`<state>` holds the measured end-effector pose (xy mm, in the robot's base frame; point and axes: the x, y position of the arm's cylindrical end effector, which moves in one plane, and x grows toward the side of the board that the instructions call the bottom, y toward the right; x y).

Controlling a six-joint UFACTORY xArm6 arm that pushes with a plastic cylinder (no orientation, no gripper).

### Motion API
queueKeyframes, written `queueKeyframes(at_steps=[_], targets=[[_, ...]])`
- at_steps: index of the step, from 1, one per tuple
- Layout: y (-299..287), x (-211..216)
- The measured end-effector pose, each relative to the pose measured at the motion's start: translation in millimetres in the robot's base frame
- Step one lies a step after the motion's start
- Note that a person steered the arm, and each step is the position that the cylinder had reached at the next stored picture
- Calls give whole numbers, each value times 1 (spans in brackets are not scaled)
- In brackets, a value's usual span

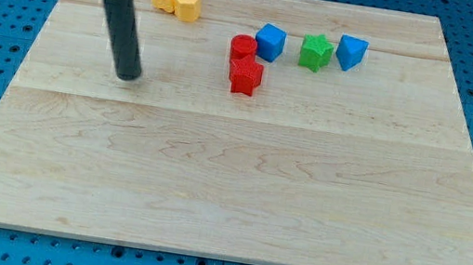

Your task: Push the heart into red star

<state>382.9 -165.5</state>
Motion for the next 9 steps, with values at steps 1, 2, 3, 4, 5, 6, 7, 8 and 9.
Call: queueKeyframes(at_steps=[1,2,3,4,5,6,7,8,9], targets=[[-28,-58],[-53,-121],[-44,-186],[6,-189],[41,-161],[89,-167],[56,-140],[-6,-132],[3,-108]])
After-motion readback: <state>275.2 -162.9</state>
